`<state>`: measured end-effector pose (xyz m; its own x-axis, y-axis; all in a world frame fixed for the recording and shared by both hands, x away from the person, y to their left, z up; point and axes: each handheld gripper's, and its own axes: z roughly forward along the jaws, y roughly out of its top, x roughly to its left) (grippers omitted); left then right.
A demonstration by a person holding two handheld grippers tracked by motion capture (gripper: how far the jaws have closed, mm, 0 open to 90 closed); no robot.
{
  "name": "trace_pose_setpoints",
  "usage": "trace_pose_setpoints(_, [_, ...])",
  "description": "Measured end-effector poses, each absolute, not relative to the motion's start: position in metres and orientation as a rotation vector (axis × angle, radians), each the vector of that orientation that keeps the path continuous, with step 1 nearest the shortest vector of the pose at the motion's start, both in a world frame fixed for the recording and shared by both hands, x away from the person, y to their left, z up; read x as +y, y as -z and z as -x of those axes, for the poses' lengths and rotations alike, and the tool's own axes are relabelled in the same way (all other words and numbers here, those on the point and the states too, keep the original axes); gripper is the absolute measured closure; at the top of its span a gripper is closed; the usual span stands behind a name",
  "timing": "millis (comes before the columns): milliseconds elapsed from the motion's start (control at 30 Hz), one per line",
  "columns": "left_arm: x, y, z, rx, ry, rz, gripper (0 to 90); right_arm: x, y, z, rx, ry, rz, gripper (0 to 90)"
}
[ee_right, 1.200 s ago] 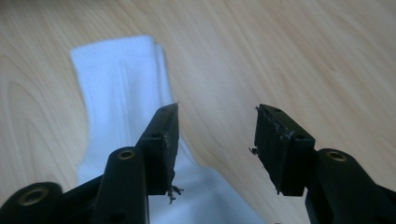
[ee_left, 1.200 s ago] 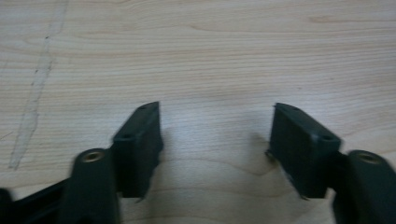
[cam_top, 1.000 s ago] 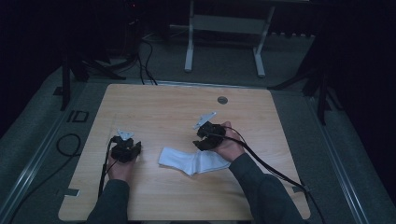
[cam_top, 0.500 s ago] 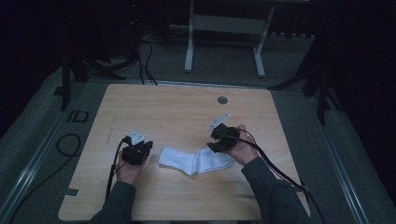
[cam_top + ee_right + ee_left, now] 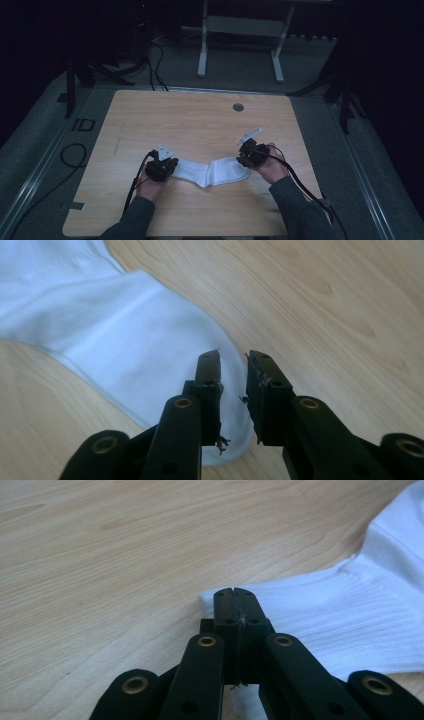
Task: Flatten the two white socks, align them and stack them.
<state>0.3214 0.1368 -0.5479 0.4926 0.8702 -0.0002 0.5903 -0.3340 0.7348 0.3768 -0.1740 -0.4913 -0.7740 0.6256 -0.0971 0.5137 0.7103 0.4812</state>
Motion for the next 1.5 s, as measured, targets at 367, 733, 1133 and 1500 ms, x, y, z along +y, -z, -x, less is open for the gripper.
trace_pose_setpoints(367, [0.132, 0.553, -0.321, 1.187, -0.54, -2.081, 89.6, -0.187, 0.516, -0.383, 2.699, -0.613, -0.999, 87.9])
trace_pose_setpoints(733, [0.132, 0.554, -0.319, 1.179, -0.55, -2.087, 89.7, -0.205, 0.502, -0.37, 2.665, -0.613, -0.979, 88.8])
trace_pose_setpoints(1133, [0.133, 0.554, -0.319, 1.196, -0.525, -2.062, 89.6, -0.213, 0.508, -0.371, 2.659, -0.626, -1.007, 81.0])
trace_pose_setpoints(1500, [0.141, 0.545, -0.317, 1.196, -0.524, -1.992, 85.5, -0.229, 0.494, -0.377, 2.516, -0.793, -1.119, 56.5])
